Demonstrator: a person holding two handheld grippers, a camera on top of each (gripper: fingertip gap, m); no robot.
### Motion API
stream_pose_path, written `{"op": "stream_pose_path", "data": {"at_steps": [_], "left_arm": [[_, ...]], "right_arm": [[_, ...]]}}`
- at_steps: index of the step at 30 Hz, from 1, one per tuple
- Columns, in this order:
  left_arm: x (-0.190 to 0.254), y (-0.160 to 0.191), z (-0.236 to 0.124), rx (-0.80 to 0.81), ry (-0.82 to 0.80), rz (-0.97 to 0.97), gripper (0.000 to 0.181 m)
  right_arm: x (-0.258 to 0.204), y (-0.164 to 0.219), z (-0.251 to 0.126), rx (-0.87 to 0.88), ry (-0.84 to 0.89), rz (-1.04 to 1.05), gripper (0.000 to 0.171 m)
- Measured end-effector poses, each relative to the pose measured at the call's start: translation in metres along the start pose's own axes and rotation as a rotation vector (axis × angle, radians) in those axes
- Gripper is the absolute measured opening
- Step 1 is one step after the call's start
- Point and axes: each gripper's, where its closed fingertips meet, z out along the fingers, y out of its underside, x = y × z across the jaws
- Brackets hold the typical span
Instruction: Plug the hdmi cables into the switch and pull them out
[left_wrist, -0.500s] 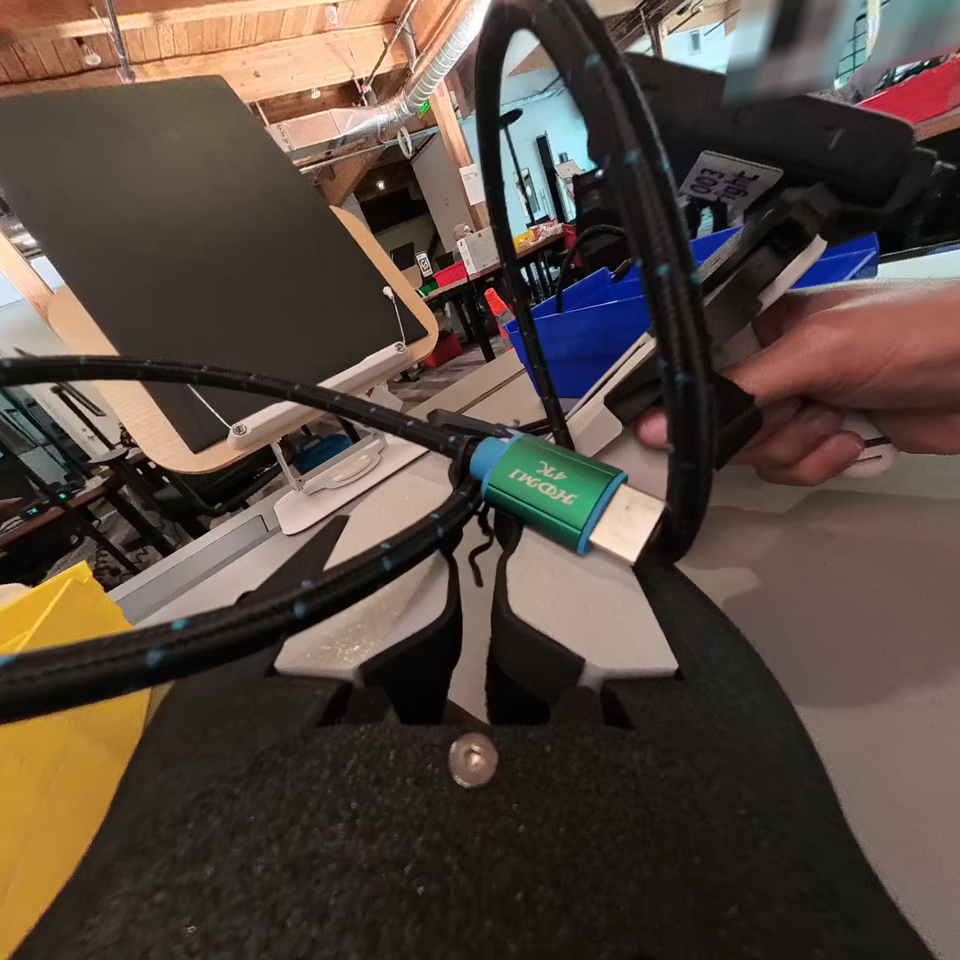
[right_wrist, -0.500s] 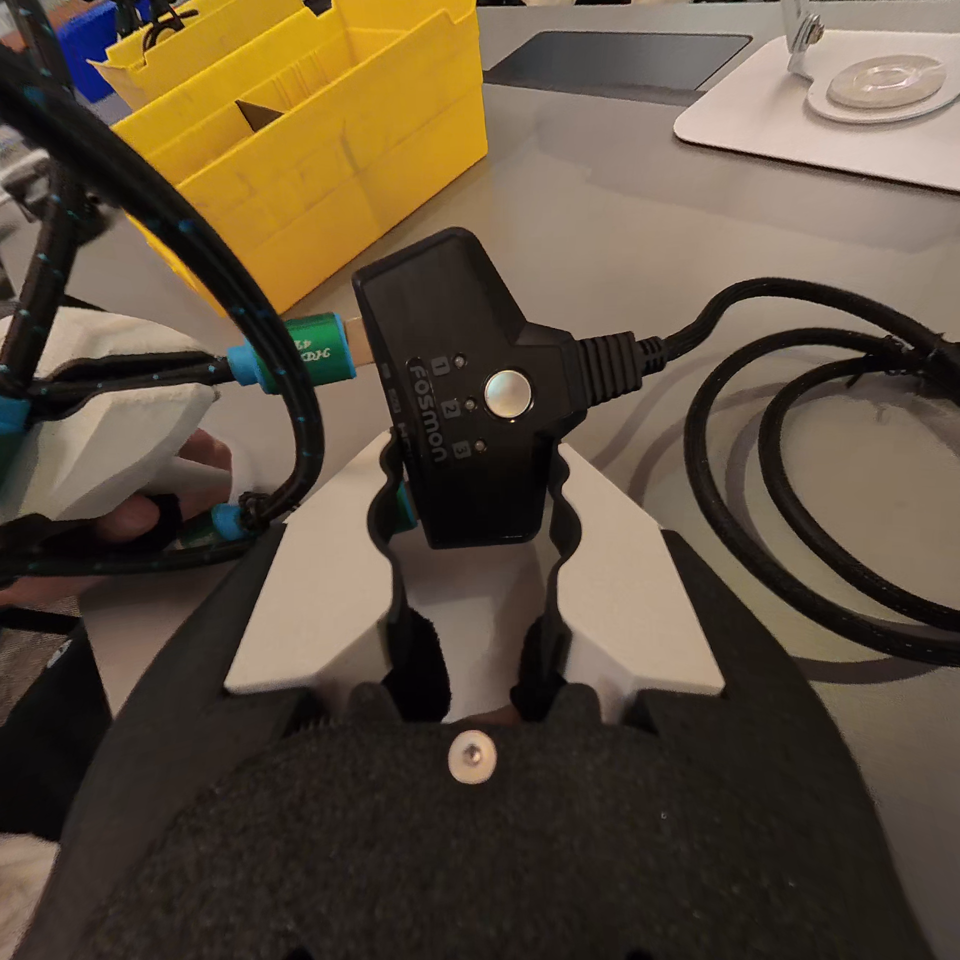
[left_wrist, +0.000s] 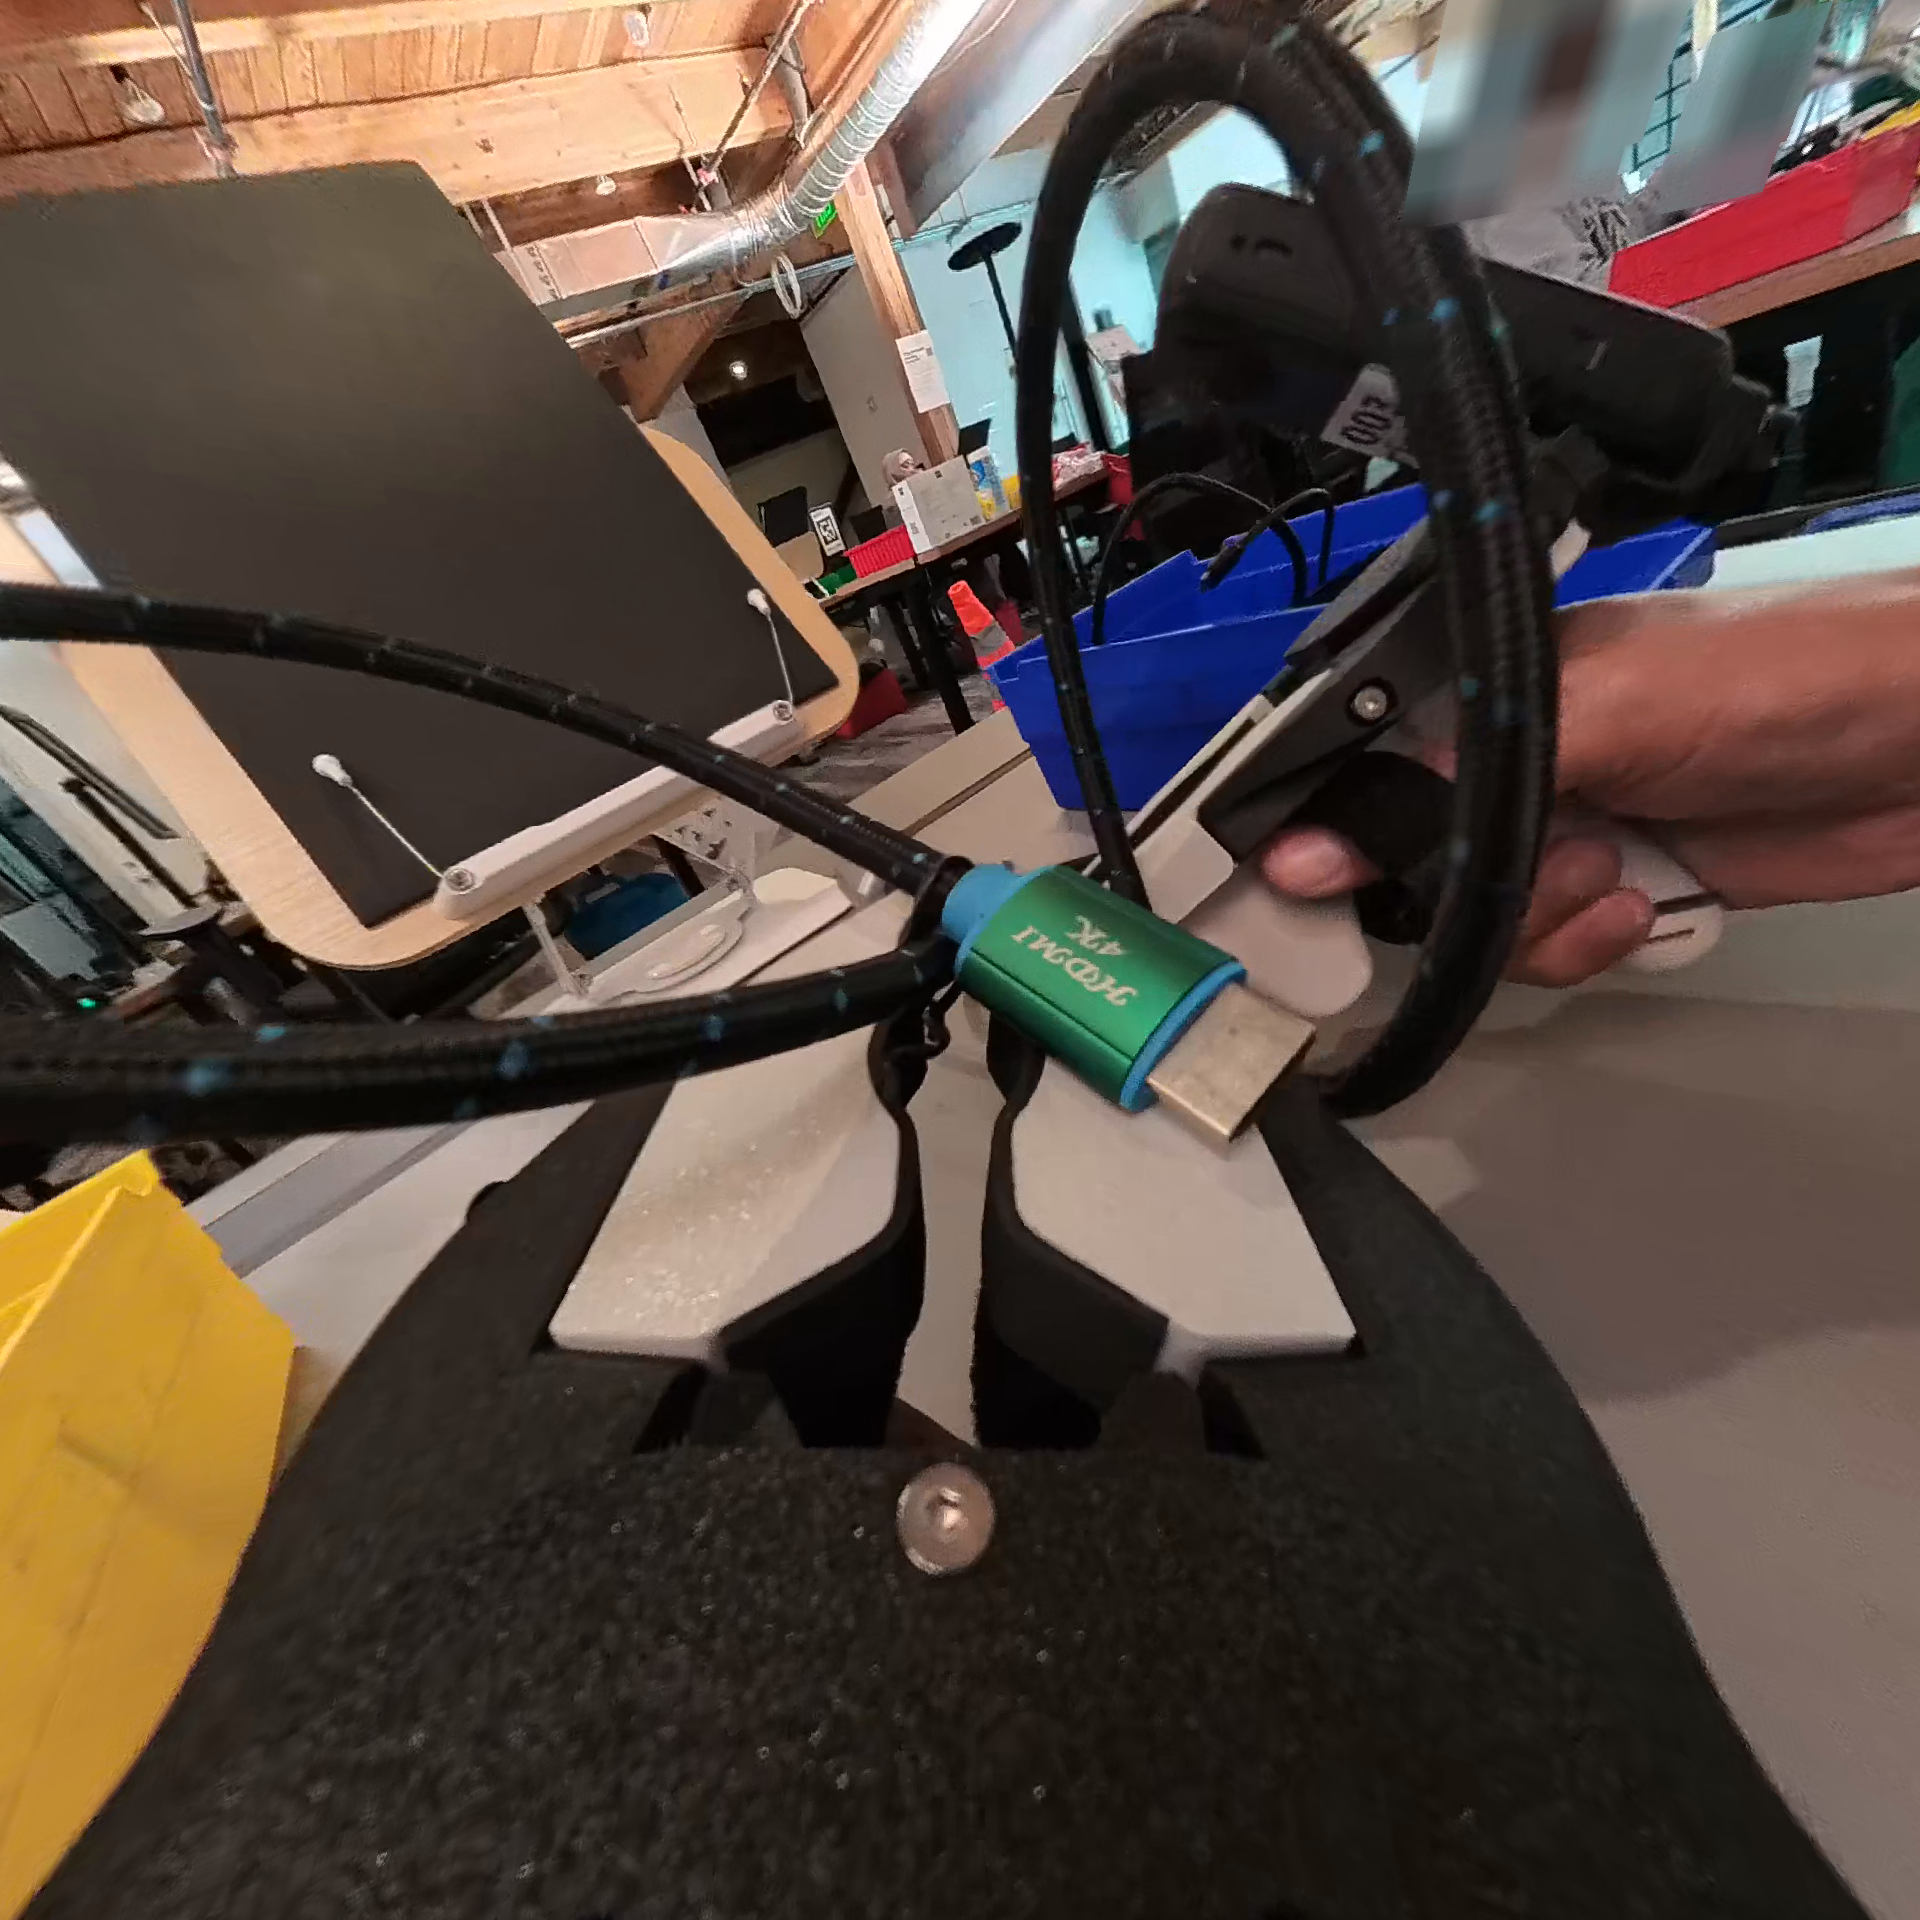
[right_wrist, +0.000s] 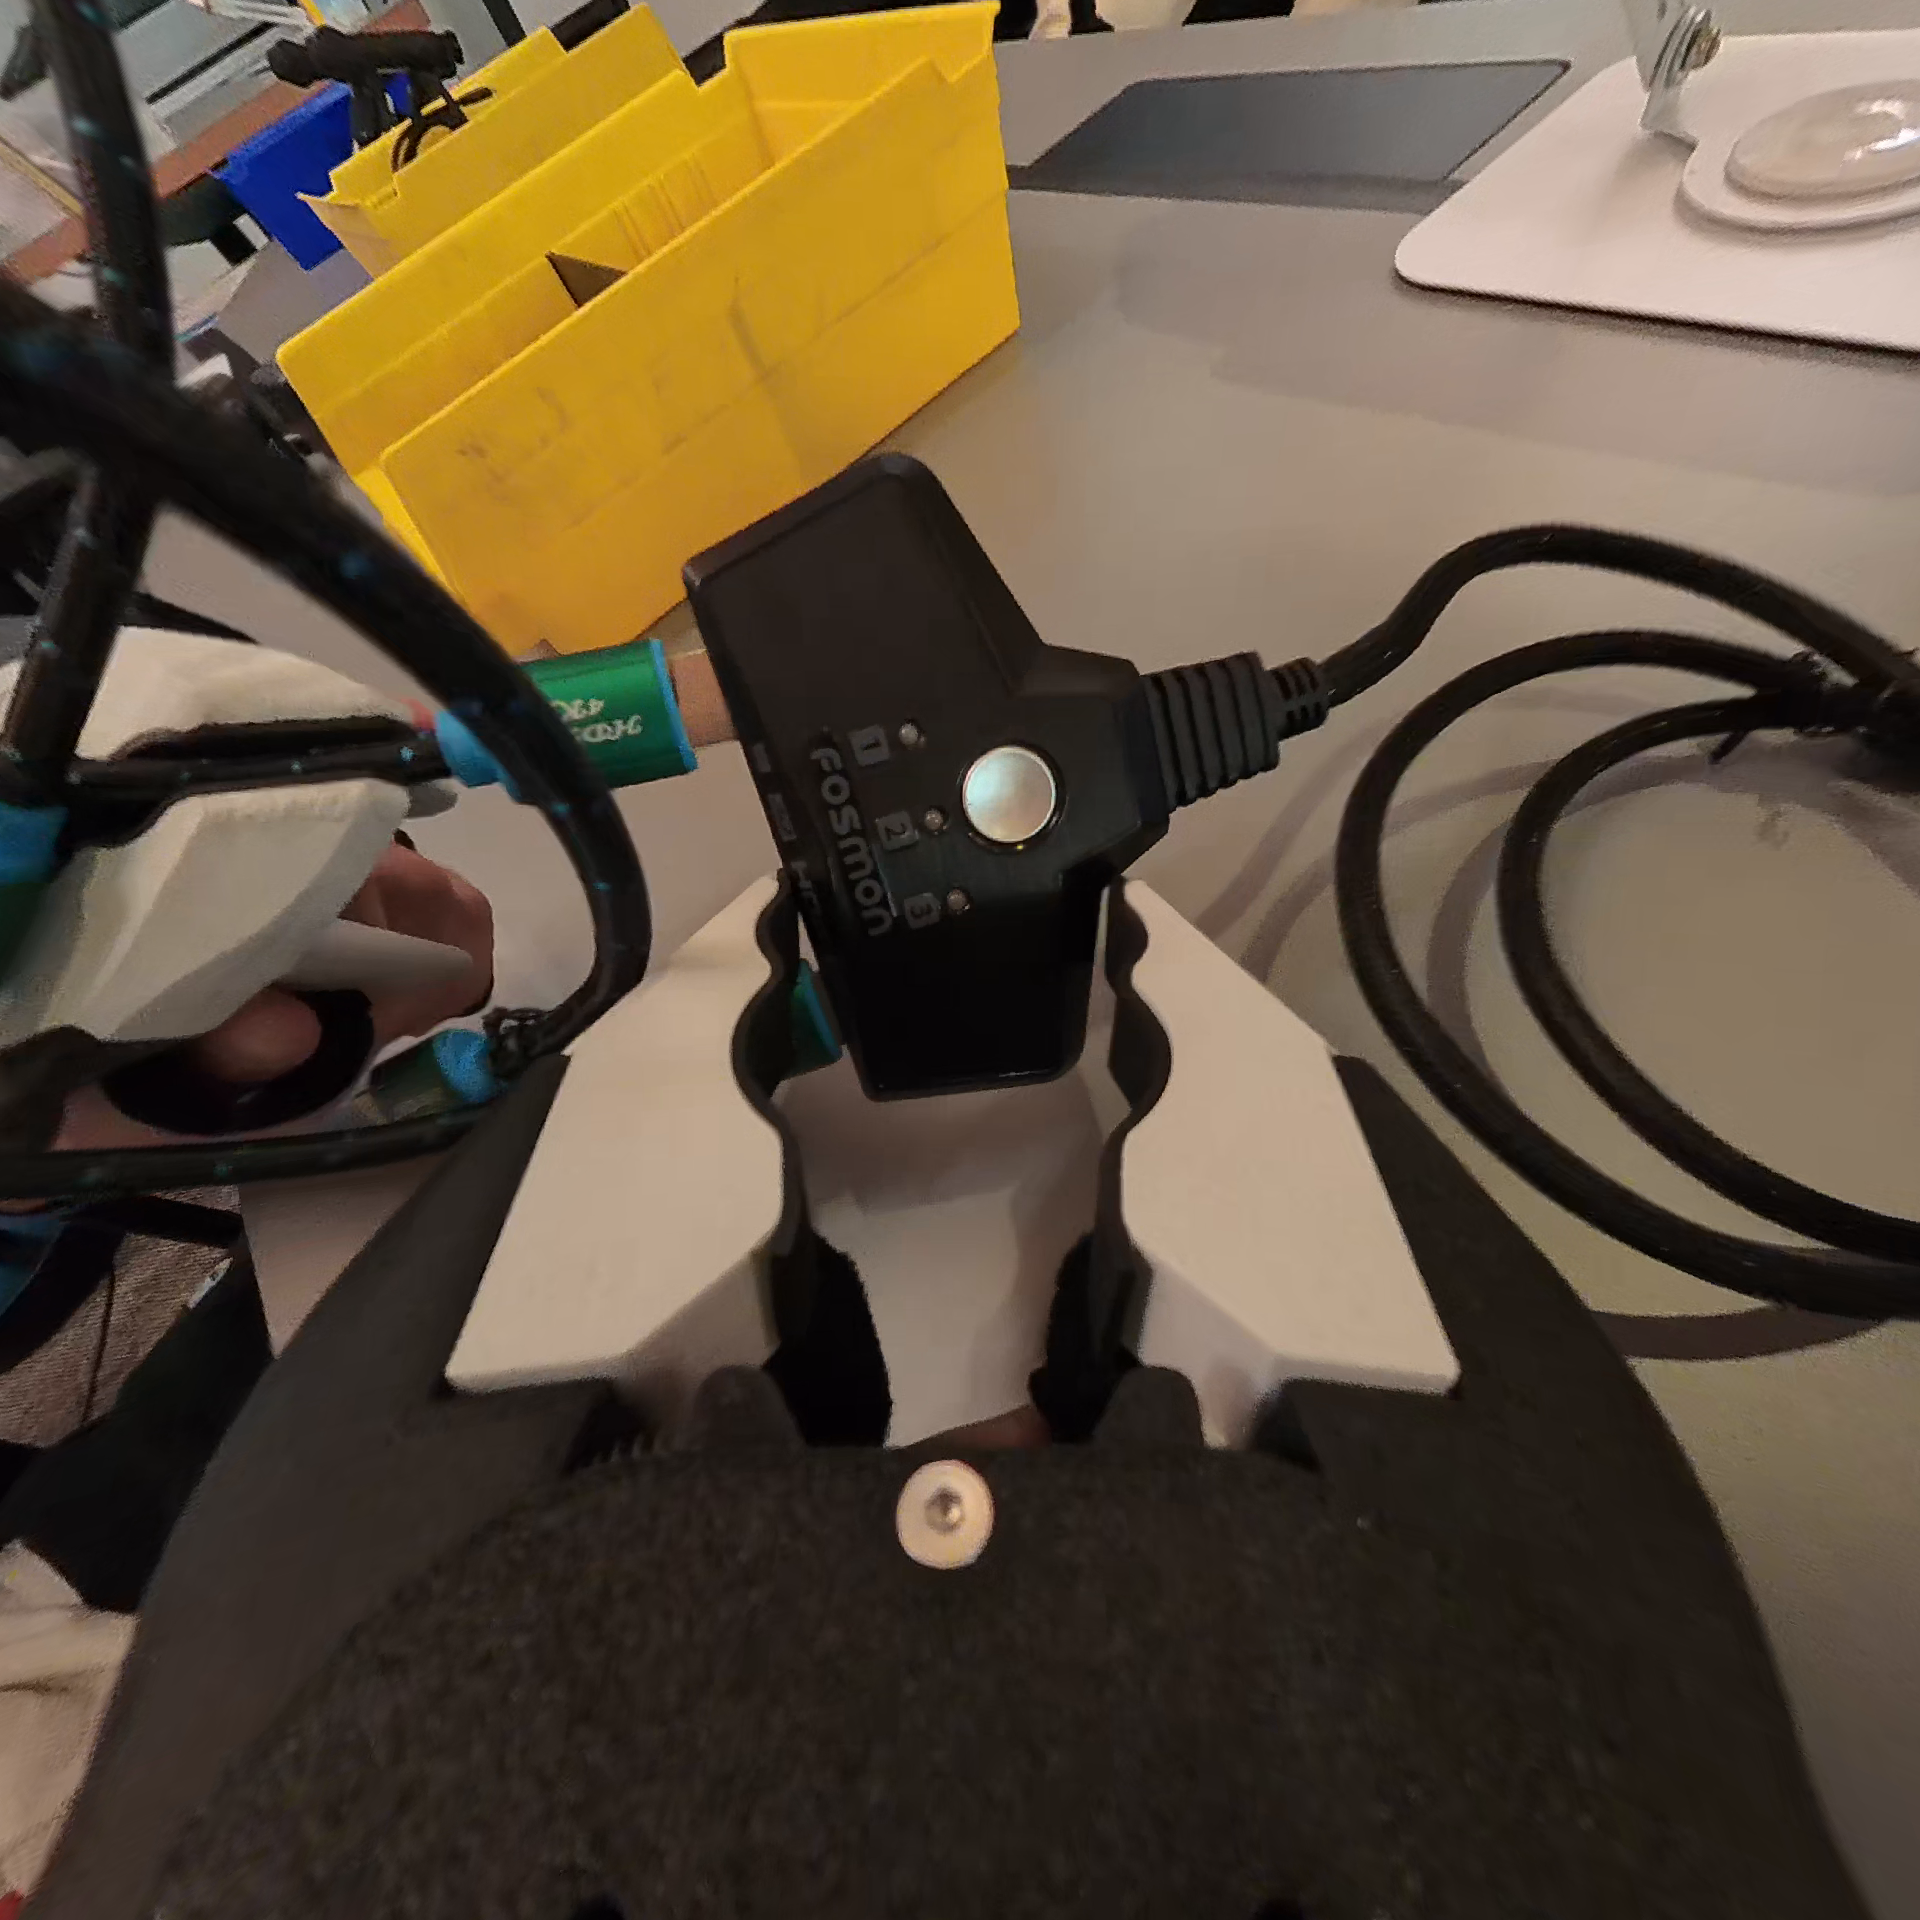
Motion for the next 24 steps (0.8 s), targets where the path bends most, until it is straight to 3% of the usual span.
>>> {"op": "stream_pose_path", "data": {"at_steps": [4, 6, 12, 13, 15, 24], "left_arm": [[0.003, -0.001, -0.001, 0.000, 0.036, -0.018, 0.006], [0.007, -0.002, -0.001, 0.006, 0.057, -0.009, 0.006], [0.013, -0.001, -0.004, 0.007, 0.126, -0.004, 0.006], [0.013, -0.001, -0.005, 0.008, 0.140, -0.002, 0.006], [0.015, 0.002, -0.006, 0.003, 0.155, 0.016, 0.006], [0.033, 0.011, -0.004, -0.008, 0.160, 0.131, 0.007]], "right_arm": [[0.012, -0.002, -0.002, 0.012, 0.108, -0.153, 0.086], [0.013, -0.006, -0.003, 0.030, 0.153, -0.254, 0.092], [-0.004, -0.016, -0.003, 0.091, 0.124, -0.573, 0.079], [-0.011, -0.011, -0.001, 0.076, 0.066, -0.607, 0.064], [-0.013, -0.005, 0.001, 0.038, 0.023, -0.640, 0.061], [-0.009, 0.013, 0.001, -0.075, -0.095, -0.479, 0.053]]}}
